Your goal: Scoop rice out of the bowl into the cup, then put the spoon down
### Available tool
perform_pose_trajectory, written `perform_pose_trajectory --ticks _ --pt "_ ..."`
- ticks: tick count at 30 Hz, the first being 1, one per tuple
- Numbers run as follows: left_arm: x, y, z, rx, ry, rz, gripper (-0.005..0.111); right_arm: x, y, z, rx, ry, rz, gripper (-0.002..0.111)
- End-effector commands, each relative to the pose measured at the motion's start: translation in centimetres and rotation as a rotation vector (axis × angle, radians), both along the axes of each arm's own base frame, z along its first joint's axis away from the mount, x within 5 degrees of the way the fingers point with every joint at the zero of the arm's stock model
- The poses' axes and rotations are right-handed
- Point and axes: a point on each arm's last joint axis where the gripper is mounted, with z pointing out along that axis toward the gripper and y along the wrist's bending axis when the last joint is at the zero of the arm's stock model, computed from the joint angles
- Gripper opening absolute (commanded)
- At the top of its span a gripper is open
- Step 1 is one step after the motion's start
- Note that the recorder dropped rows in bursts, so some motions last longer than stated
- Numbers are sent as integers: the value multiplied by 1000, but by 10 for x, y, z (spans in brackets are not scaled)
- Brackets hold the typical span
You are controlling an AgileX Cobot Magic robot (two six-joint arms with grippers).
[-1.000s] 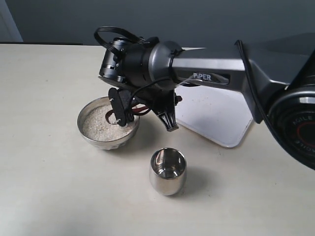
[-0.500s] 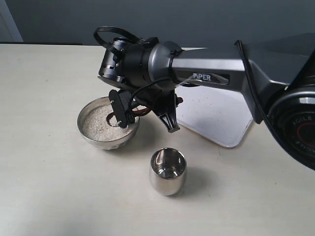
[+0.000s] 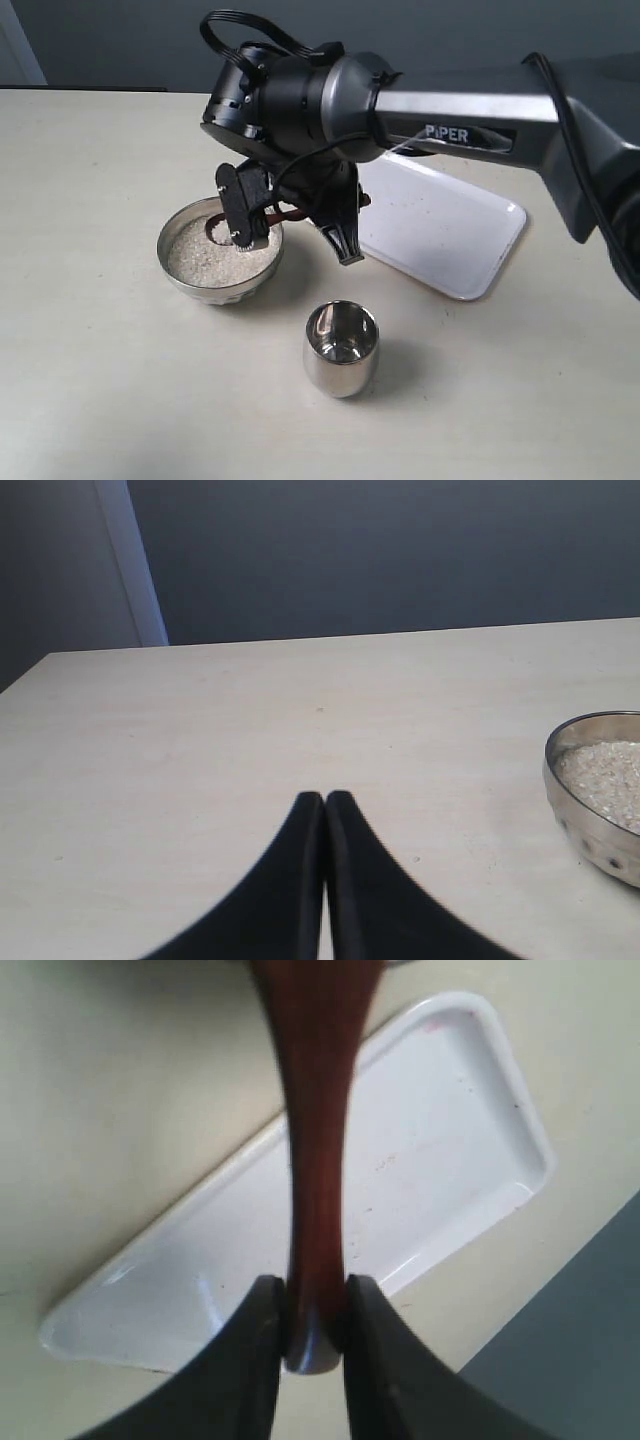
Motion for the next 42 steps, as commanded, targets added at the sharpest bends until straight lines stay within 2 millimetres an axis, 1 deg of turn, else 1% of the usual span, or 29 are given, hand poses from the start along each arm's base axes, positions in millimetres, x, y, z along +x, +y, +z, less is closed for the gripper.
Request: perform_pose_trajectory --ticks 1,5,15,19,26,32,39,42 --pt "0 1 2 -2 -18 8 1 -2 -5 -1 -18 10 -4 0" --pt "0 1 2 -2 -18 8 1 -2 -5 -5 -27 12 -3 0" --pt "0 1 2 -2 -18 8 1 -2 -5 -5 -23 12 -9 0" --pt "0 1 2 -2 -18 8 1 -4 -8 -2 -16 16 -16 0" --pt "0 1 2 -2 -18 8 1 -13 -23 4 -29 19 -30 0" --pt "0 1 2 -2 -18 8 1 -19 -32 7 -26 19 -55 0" --pt "0 1 2 -2 -18 8 1 -33 -55 4 -72 38 -71 0" --pt "0 1 2 -2 -18 8 1 -38 -64 8 -66 33 -91 0"
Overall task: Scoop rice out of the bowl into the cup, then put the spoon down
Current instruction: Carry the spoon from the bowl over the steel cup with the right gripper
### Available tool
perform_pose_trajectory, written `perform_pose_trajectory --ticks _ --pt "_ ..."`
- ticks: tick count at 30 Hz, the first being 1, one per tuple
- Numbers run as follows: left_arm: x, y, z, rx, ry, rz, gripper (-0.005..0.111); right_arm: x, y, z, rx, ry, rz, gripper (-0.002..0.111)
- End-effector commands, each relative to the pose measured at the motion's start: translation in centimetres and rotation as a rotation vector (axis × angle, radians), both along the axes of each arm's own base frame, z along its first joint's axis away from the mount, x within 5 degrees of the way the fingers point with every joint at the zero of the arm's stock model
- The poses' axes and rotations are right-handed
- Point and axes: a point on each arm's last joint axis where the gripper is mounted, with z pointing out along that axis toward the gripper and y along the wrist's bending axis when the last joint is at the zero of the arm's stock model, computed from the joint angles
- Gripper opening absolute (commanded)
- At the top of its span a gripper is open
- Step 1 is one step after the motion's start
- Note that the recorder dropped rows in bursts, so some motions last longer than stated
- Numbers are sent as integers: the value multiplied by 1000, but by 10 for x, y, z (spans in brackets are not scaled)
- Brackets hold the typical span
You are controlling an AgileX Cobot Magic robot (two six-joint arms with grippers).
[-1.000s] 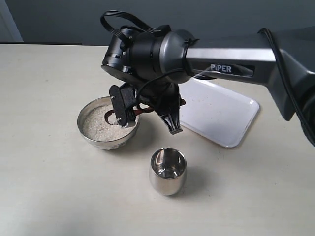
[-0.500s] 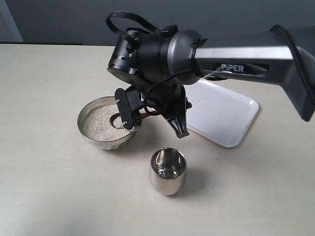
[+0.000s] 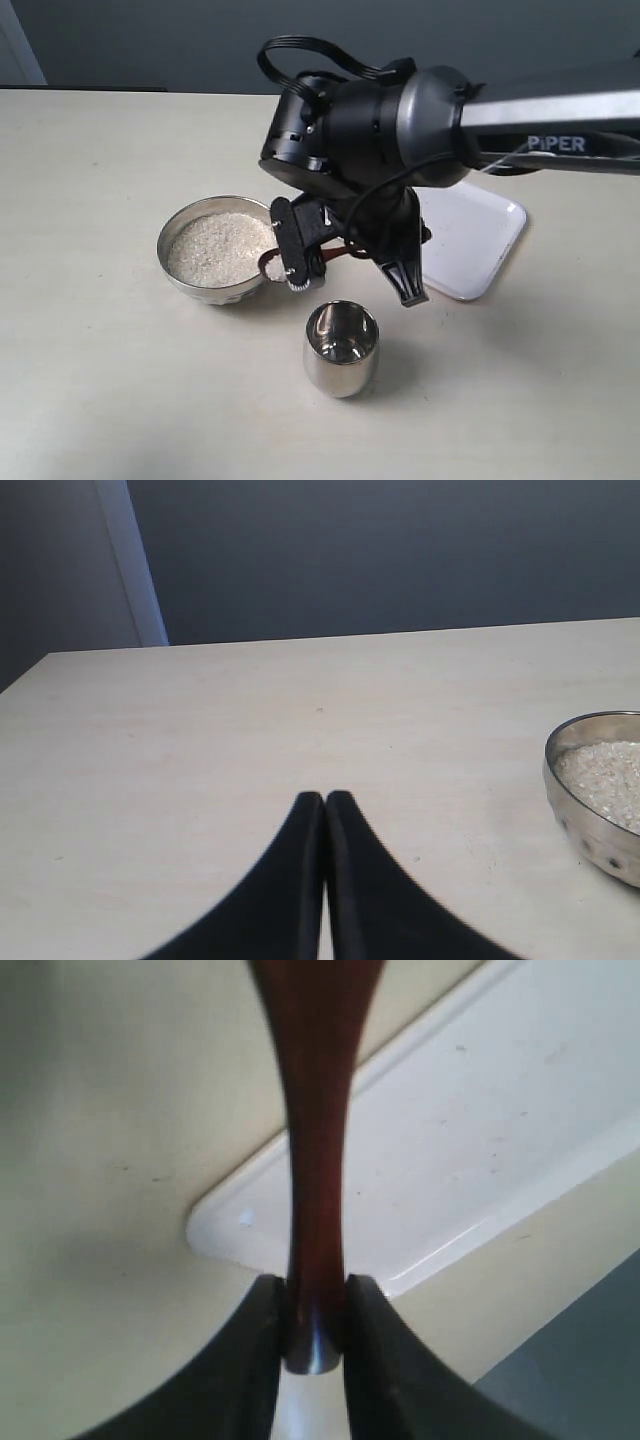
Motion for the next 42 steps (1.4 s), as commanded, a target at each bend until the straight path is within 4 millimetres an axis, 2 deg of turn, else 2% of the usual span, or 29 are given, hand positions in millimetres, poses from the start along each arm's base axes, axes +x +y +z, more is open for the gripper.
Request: perform_pose_trajectory --ticks 1,10,22,31,37,42 --pt "0 1 2 -2 -18 8 1 -7 -14 9 6 -13 -26 0" --pt "0 1 2 -2 -18 8 1 -21 -33 24 46 -19 -68 0" --pt "0 1 2 -2 -18 8 1 -37 -56 -1 -20 40 -135 0" --pt "0 1 2 -2 -18 8 1 -38 -55 -1 -7 29 -161 0" --pt "0 1 2 -2 -18 8 1 -49 -45 -1 -11 4 -111 0" --pt "0 1 2 -2 -18 8 1 -48 -43 1 -4 -50 -121 0"
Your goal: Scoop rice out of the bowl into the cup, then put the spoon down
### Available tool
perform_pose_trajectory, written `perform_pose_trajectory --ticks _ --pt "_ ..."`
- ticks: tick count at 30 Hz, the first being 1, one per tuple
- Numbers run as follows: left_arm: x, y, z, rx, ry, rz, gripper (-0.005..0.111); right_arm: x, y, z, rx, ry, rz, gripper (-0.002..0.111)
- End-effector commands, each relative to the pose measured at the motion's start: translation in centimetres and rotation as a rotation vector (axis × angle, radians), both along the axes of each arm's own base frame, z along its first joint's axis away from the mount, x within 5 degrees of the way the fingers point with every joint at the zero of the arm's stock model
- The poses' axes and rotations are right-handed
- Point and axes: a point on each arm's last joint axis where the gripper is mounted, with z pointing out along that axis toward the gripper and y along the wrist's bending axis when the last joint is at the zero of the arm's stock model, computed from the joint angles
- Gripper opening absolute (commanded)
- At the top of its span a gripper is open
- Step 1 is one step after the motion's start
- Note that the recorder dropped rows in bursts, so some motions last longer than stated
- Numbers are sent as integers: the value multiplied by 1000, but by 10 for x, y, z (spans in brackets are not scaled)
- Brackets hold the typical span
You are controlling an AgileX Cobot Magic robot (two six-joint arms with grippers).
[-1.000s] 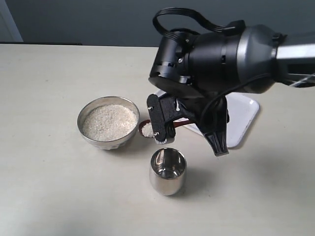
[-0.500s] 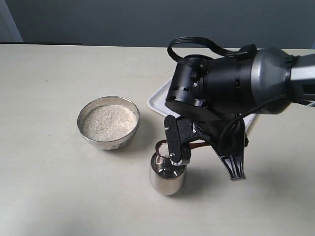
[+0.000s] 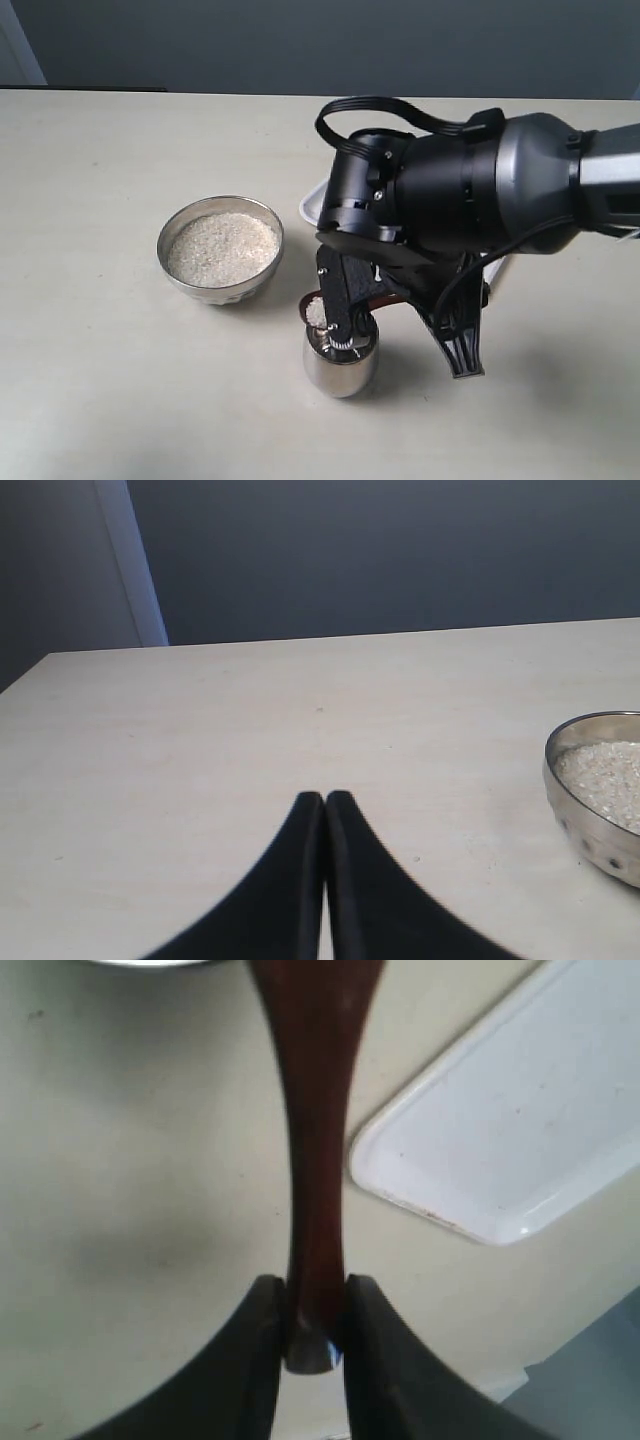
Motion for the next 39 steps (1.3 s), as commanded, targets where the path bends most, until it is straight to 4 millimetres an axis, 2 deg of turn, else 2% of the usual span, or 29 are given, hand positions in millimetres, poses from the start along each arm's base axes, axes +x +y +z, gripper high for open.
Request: perform_pose_trajectory --ticks 1,31,33,36,39 --pt "0 1 2 -2 -18 8 1 2 -1 4 2 -48 -4 0" --pt "0 1 2 -2 -18 8 1 5 -1 6 -20 -77 31 0" --pt "0 1 2 -2 -18 8 1 4 -3 4 -33 -69 38 0" --pt "0 1 2 -2 -18 8 1 -2 -17 -10 -105 -42 53 0" --pt "0 1 2 -2 -18 8 1 -2 -20 -12 -125 -51 65 0"
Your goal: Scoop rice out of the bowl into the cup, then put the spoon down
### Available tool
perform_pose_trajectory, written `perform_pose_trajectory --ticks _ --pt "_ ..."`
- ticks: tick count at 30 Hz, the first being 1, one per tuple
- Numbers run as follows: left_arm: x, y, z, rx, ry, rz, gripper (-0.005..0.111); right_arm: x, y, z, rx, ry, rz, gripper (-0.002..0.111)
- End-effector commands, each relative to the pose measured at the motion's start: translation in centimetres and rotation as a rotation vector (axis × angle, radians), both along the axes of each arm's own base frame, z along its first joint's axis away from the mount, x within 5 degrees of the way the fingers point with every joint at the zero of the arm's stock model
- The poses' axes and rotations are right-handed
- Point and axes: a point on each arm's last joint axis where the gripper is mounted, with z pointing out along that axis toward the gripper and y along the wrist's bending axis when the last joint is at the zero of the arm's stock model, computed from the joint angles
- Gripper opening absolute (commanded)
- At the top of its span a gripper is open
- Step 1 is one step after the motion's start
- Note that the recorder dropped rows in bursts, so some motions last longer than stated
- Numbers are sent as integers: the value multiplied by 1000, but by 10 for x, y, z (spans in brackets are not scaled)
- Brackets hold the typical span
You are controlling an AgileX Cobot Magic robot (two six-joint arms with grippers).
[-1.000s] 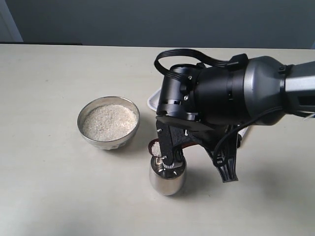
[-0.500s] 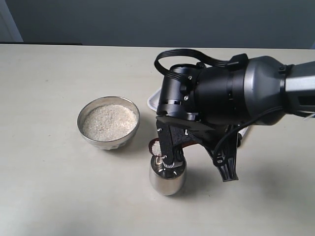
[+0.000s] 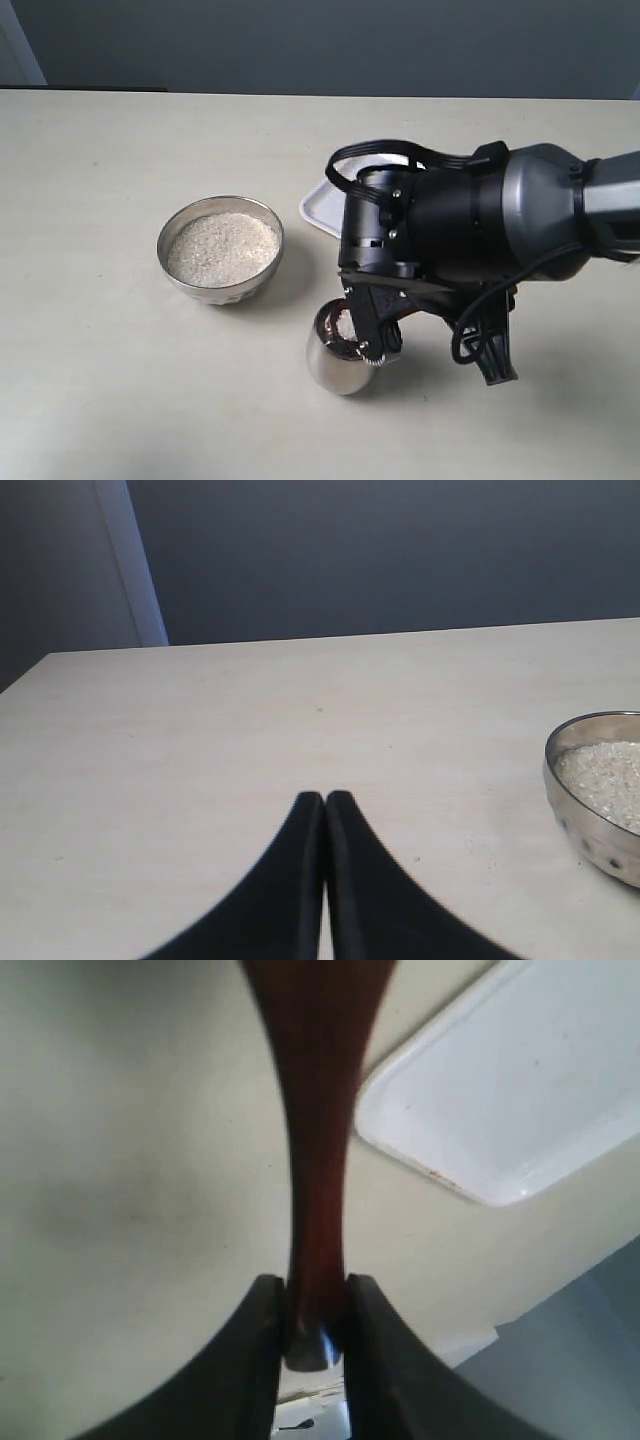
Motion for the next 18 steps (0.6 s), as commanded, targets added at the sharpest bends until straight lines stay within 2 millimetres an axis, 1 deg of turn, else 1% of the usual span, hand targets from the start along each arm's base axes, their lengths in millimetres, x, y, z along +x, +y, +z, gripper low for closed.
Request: perform_pose_trajectory --ticks 1,5,10,12,15,16,18 --pt "0 1 2 -2 -18 8 1 0 -3 1 -30 -22 32 0" --pt "0 1 2 -2 -18 8 1 -1 0 2 -37 -48 63 0" --pt "0 1 2 -2 -18 8 1 -6 9 6 -74 -107 181 0" --pt "0 1 2 -2 -18 8 1 -6 10 7 -80 -116 198 0" --pt "0 1 2 -2 -18 8 1 -3 12 2 -113 -130 225 0" --pt "0 1 2 -2 -18 8 1 -1 14 -3 -139 -135 242 0" --pt "0 1 2 -2 -18 8 1 0 16 -7 -158 -136 254 0"
